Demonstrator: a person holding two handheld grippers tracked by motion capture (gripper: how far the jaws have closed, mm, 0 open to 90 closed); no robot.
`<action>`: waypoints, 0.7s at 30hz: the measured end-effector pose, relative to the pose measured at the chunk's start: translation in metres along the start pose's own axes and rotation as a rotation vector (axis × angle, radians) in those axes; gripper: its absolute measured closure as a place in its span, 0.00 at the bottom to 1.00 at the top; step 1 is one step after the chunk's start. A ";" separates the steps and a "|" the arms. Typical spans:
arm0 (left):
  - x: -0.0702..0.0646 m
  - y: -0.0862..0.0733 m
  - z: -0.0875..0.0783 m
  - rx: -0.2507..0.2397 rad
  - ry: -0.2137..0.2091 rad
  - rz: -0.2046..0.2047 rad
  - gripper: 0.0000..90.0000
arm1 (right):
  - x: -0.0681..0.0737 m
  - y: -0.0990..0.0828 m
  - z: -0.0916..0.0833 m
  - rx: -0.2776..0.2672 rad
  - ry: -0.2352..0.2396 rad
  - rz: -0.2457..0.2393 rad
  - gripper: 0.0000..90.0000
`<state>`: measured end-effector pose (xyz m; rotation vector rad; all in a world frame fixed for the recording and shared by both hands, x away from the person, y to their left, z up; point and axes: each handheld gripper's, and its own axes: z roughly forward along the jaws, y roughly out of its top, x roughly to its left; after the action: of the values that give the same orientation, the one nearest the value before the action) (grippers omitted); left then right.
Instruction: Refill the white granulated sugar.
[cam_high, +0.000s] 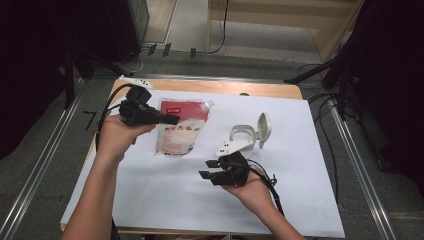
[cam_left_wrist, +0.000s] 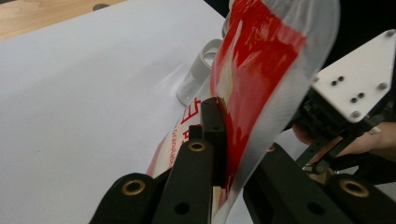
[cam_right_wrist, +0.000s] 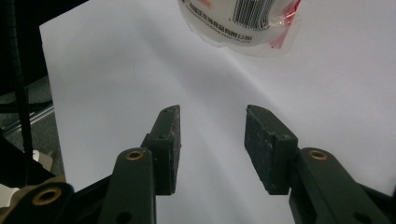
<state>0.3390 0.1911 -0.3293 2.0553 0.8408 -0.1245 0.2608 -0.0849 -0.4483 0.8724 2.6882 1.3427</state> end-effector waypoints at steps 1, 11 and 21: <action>-0.001 0.000 0.000 0.002 -0.006 -0.007 1.00 | 0.000 0.000 0.003 0.001 0.003 -0.001 0.62; -0.010 0.002 0.003 0.014 -0.005 0.008 1.00 | -0.003 0.001 0.029 0.008 -0.009 -0.003 0.60; -0.020 0.005 0.010 0.032 -0.018 0.019 1.00 | -0.011 -0.003 0.050 -0.011 -0.021 0.020 0.61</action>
<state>0.3286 0.1709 -0.3246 2.0881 0.8131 -0.1466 0.2808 -0.0551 -0.4849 0.9104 2.6605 1.3431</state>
